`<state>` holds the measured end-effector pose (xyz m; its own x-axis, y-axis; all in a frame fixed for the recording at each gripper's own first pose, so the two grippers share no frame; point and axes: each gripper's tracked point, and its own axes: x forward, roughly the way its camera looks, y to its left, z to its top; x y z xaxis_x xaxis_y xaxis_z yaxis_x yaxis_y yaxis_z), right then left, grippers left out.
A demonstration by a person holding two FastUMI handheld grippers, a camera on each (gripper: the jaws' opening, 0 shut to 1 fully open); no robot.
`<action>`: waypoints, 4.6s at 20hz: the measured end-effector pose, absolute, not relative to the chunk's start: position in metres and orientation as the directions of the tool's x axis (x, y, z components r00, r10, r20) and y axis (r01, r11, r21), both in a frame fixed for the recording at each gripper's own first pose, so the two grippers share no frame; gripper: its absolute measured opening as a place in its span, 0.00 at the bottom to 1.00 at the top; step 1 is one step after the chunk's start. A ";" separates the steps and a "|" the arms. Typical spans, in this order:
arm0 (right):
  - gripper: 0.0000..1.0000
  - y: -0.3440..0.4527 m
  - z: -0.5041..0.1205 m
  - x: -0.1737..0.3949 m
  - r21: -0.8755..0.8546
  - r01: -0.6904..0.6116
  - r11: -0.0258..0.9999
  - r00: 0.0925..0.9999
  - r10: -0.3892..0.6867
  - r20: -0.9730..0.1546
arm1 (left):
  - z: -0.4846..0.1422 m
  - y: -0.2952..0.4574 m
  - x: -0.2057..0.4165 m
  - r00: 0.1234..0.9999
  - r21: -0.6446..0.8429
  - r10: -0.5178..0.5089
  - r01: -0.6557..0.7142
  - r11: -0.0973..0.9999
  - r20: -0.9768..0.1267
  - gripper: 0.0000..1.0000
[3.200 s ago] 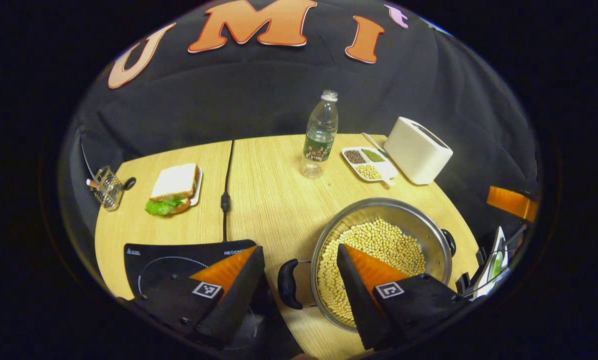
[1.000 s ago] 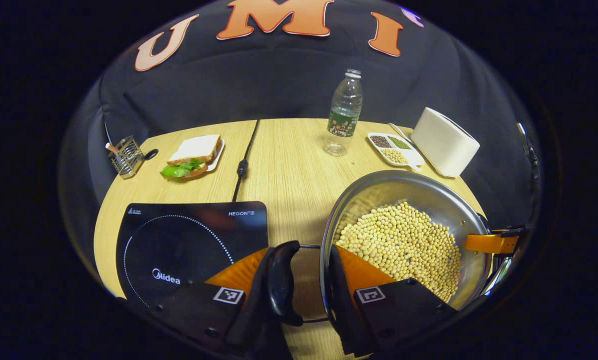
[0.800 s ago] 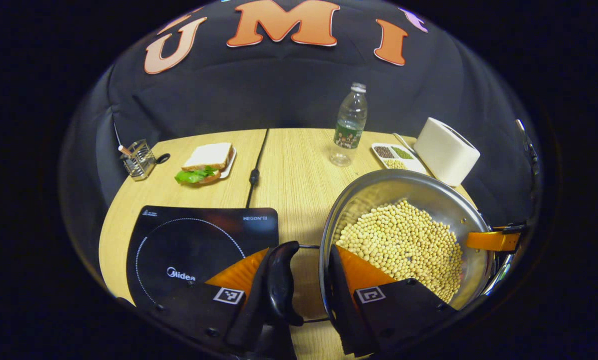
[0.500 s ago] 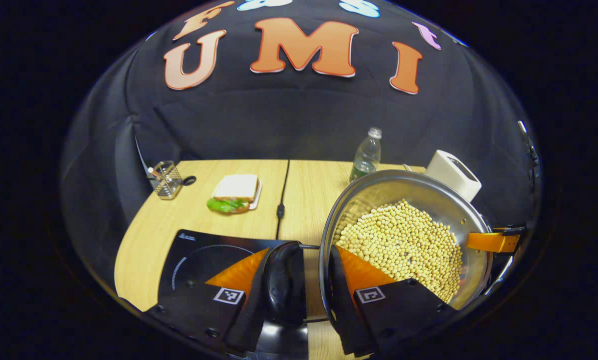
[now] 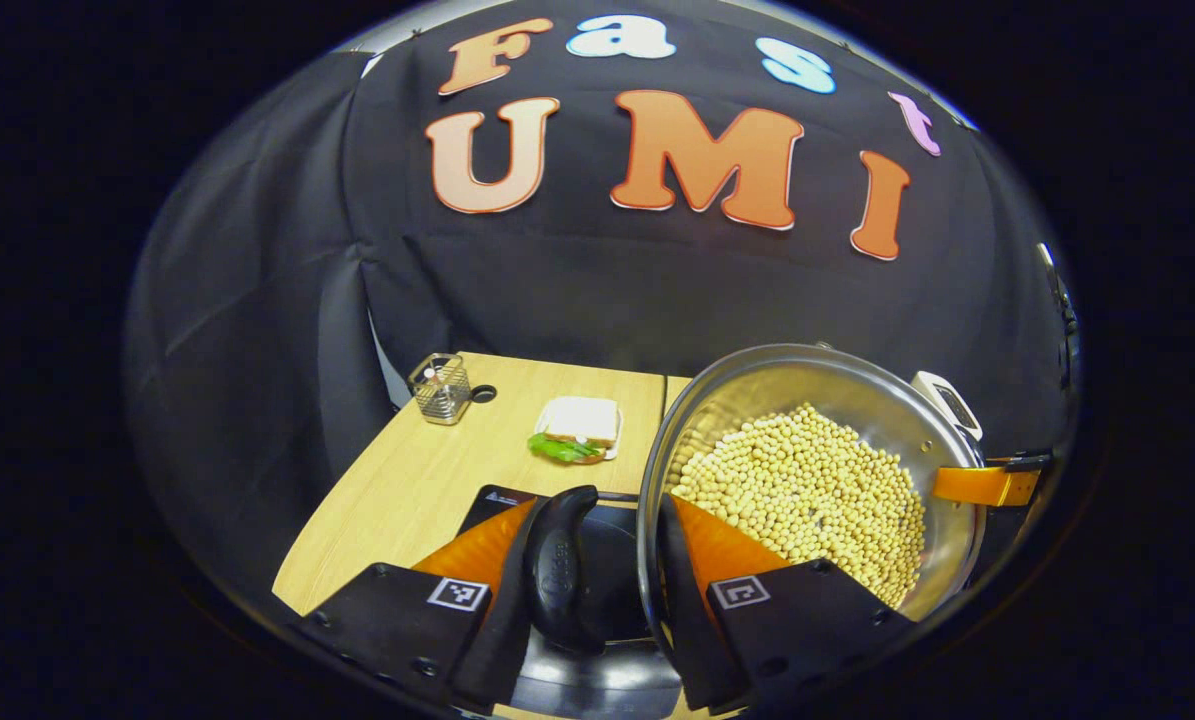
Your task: First push the handle of the pot to place it horizontally, then grasp the pot with both hands and set it on the induction cooktop.
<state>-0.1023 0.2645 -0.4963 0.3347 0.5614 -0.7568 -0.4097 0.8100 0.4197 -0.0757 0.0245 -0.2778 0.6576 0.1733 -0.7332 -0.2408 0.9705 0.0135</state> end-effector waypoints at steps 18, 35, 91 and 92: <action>0.46 0.256 -0.487 -0.101 0.375 -0.403 0.835 0.340 0.517 -0.786 | -0.201 0.101 -0.081 0.650 -0.063 0.116 -0.246 0.967 -0.751 0.67; 0.42 0.251 -0.480 -0.100 0.340 -0.383 0.859 0.233 0.446 -0.864 | -0.200 0.107 -0.050 0.556 -0.070 0.075 -0.234 0.970 -0.828 0.67; 0.95 -0.245 0.007 0.191 0.105 -0.237 0.966 0.969 0.243 -0.048 | 0.425 -0.065 0.097 0.971 -0.134 0.172 -0.151 0.980 0.164 0.96; 0.95 -0.242 0.012 0.193 0.113 -0.244 0.963 0.967 0.250 -0.049 | 0.435 -0.068 0.095 0.969 -0.134 0.165 -0.142 0.981 0.184 0.96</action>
